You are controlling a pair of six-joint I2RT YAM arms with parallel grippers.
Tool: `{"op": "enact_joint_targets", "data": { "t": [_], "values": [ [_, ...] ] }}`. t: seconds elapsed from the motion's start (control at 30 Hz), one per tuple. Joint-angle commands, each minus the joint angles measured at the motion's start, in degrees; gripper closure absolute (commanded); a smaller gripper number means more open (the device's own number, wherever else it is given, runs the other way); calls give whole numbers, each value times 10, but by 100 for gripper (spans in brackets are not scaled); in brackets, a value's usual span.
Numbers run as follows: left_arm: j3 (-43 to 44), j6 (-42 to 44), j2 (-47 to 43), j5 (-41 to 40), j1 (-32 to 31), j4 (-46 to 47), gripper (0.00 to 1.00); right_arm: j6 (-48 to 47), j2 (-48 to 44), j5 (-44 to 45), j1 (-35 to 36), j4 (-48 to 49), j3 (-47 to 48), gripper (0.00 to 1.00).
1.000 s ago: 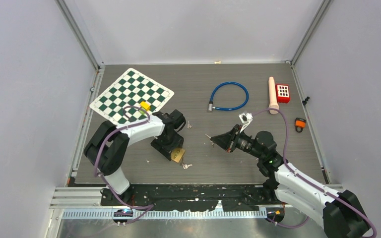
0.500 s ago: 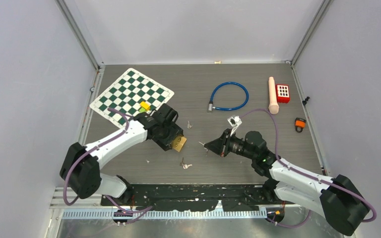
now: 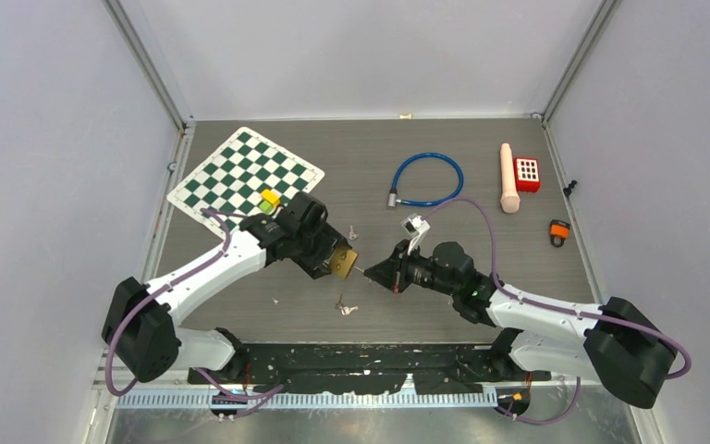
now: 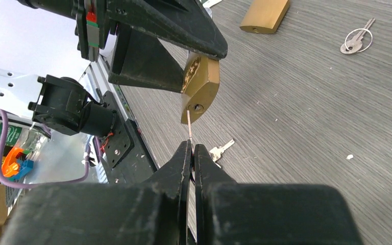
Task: Unlock with the key
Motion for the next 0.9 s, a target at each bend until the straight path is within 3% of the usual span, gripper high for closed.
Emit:
{"op": "enact_joint_targets", "data": {
  "t": [0.0,0.87],
  "values": [
    [4,-6,-34,29,0,66,100,-10,8,27,5,33,32,95],
    [-14,-20,-47,37,0,101,100,-4,20,23,6,10,46,95]
  ]
}}
